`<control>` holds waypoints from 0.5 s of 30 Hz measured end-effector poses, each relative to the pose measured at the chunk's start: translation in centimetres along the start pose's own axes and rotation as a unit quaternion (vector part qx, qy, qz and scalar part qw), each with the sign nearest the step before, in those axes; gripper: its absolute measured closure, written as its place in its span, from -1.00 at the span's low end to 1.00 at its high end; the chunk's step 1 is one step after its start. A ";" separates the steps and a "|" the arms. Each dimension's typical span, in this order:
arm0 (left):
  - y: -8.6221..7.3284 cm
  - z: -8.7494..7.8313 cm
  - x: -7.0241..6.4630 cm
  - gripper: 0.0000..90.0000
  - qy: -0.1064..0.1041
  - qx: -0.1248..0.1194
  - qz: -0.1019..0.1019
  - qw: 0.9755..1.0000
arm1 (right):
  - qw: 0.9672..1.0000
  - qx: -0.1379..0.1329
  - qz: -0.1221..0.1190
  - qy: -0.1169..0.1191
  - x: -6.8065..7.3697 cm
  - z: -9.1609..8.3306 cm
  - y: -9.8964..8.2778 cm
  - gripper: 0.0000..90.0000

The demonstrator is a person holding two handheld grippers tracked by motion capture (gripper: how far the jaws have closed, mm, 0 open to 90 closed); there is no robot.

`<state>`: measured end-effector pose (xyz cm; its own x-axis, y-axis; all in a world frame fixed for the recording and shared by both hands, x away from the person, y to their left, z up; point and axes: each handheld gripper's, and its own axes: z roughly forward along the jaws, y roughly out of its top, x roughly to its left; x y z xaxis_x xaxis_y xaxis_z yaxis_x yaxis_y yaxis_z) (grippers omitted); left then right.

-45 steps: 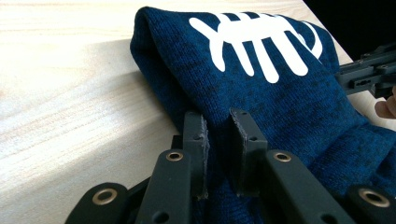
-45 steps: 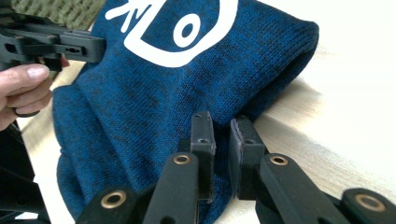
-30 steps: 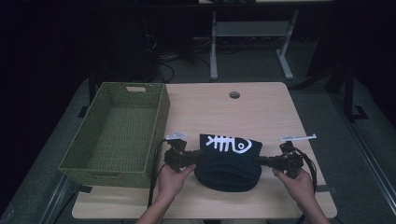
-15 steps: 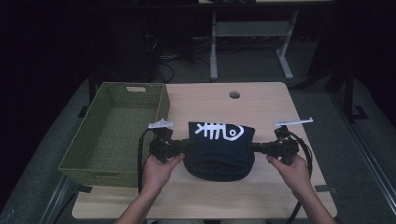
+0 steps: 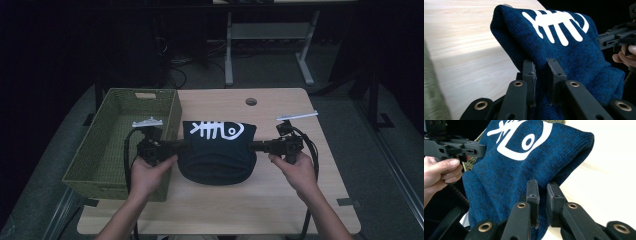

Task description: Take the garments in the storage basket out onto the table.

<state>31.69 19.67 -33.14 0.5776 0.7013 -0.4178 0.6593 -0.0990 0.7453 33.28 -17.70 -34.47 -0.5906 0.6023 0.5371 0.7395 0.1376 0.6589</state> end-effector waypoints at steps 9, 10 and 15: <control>1.0 -3.0 1.6 0.75 0.006 -0.009 -0.005 1.000 | 1.000 0.000 -0.015 0.011 2.3 1.8 2.3 0.81; 1.0 -3.2 1.8 0.75 0.007 -0.011 -0.006 1.000 | 1.000 0.003 -0.015 0.011 2.6 2.0 2.5 0.81; 1.2 -4.5 3.0 0.75 0.015 -0.012 -0.011 1.000 | 1.000 0.005 -0.021 0.016 3.6 3.3 3.7 0.81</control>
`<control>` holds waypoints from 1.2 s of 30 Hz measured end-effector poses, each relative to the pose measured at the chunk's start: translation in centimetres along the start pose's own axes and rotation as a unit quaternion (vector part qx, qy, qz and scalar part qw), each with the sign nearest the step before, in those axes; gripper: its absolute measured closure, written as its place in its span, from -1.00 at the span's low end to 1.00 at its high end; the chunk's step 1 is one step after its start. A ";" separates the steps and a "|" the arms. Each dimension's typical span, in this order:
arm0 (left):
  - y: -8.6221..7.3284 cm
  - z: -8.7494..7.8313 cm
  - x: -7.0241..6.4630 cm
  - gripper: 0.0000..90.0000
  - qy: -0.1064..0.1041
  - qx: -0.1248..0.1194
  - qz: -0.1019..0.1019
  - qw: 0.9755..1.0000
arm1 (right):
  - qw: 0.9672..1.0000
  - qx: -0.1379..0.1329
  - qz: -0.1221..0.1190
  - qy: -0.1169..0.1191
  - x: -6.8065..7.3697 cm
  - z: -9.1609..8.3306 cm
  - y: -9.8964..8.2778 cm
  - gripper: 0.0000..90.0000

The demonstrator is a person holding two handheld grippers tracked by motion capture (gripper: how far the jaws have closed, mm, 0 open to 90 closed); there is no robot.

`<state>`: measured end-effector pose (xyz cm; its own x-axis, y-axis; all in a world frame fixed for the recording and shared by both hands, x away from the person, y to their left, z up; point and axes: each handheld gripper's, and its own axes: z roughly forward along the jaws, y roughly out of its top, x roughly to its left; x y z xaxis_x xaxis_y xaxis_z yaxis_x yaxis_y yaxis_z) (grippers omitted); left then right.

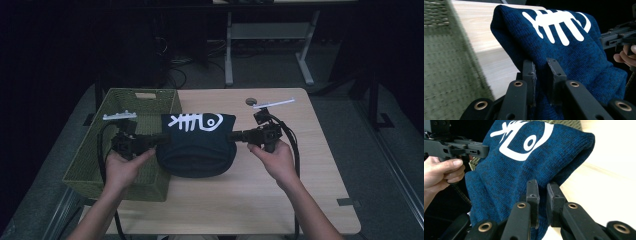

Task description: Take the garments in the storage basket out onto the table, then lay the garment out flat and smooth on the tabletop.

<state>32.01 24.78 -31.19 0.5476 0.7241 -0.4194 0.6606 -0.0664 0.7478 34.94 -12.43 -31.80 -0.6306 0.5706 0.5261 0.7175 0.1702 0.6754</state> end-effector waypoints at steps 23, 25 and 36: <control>0.6 -5.9 4.8 0.75 0.043 -0.008 -0.006 0.999 | 0.999 0.010 -0.017 0.037 3.9 6.8 4.4 0.81; 0.6 -6.2 5.1 0.75 0.045 -0.008 -0.010 0.999 | 0.999 0.011 -0.016 0.041 4.3 7.6 4.7 0.81; 0.7 -9.4 8.3 0.75 0.064 -0.007 -0.018 0.998 | 0.998 0.028 -0.018 0.054 5.9 11.6 6.3 0.81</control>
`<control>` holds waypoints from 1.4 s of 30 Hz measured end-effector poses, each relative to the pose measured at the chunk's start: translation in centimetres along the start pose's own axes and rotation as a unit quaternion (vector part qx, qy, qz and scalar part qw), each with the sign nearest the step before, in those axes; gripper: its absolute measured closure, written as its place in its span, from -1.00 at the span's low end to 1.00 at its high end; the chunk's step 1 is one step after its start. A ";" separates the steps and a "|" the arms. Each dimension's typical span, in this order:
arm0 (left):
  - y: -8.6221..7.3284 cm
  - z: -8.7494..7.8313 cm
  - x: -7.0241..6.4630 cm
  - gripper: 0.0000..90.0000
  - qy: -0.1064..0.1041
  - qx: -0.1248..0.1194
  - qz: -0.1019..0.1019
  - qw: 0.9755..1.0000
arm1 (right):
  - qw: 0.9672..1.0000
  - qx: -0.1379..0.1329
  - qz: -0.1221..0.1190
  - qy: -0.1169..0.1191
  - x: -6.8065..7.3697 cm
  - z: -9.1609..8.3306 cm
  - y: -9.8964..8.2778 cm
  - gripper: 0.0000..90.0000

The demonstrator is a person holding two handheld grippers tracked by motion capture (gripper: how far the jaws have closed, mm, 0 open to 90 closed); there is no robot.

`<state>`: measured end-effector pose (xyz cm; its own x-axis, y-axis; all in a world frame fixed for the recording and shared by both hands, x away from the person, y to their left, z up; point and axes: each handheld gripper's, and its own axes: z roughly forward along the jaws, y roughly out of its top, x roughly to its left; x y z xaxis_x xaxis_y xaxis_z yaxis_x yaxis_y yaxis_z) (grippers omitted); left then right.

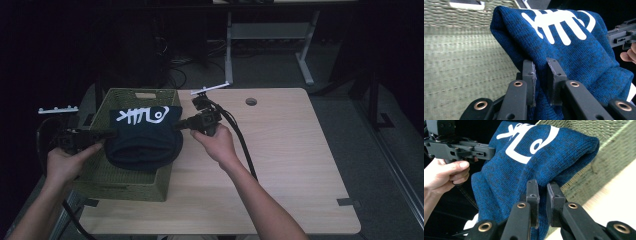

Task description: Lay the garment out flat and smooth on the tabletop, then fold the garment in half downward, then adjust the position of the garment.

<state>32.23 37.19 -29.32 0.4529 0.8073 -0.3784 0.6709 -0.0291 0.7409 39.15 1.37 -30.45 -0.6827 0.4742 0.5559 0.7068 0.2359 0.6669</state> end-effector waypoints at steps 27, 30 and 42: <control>-1.1 -2.7 4.7 0.75 0.023 0.002 -0.017 1.000 | 0.999 0.031 0.000 0.010 1.8 6.4 1.3 0.81; -1.2 -2.6 5.2 0.75 0.023 0.002 -0.021 1.000 | 0.999 0.032 0.004 0.010 1.7 6.9 1.4 0.81; -1.3 -1.3 7.3 0.75 0.032 0.009 -0.028 0.999 | 0.999 0.037 0.017 -0.002 0.6 9.1 1.3 0.81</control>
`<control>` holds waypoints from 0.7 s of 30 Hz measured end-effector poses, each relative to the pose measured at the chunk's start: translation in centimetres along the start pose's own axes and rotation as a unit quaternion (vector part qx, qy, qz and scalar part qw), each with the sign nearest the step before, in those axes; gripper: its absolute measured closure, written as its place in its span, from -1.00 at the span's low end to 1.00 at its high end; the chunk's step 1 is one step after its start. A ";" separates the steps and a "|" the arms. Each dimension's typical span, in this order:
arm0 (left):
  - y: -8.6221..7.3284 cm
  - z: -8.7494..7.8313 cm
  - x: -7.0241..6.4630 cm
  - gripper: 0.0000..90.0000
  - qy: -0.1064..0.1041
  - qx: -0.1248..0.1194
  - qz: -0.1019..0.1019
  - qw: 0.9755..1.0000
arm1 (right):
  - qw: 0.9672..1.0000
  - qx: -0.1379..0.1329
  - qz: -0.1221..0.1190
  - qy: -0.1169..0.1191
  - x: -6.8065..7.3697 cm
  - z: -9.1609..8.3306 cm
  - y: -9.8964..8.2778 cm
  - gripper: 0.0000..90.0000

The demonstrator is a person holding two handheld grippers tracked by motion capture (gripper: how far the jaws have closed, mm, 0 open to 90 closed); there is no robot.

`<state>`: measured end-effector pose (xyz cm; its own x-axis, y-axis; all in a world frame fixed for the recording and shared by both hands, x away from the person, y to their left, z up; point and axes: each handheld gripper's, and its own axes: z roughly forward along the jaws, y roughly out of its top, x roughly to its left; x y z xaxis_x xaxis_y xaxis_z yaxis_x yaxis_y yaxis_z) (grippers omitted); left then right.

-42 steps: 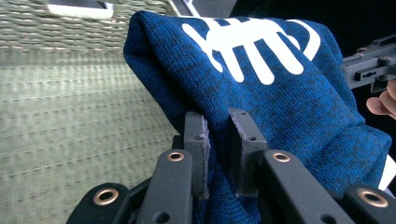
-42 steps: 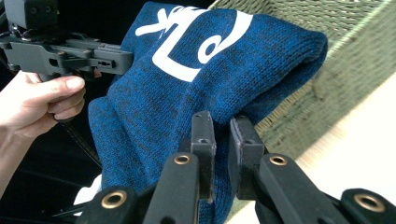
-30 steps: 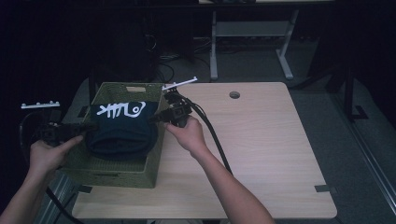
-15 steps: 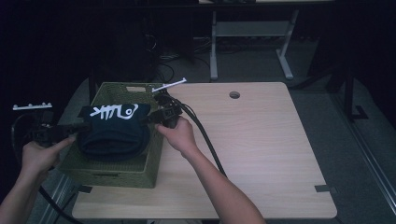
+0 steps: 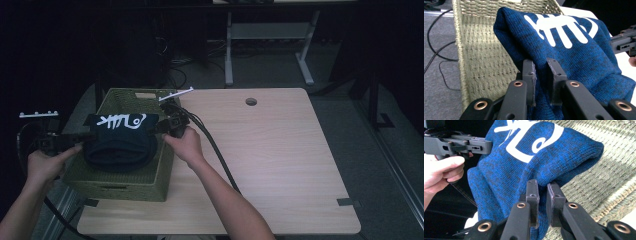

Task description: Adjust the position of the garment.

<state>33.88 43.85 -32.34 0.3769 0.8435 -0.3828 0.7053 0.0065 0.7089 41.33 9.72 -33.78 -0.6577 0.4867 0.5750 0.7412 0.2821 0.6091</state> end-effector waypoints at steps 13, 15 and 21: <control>0.0 1.8 1.2 0.72 0.013 0.015 -0.009 1.000 | 1.000 0.004 0.011 -0.013 -1.2 1.4 -0.1 0.80; -0.1 2.0 1.4 0.72 0.017 0.018 -0.009 1.000 | 1.000 0.004 0.014 -0.014 -1.4 1.6 0.0 0.80; -0.2 2.4 1.8 0.70 0.027 0.023 -0.010 0.999 | 1.000 0.006 0.015 -0.018 -1.8 2.2 -0.1 0.80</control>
<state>35.90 44.05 -34.61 0.3298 0.8716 -0.3627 0.7395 0.0002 0.6731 42.70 10.66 -36.07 -0.6307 0.5246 0.5719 0.7616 0.2765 0.5862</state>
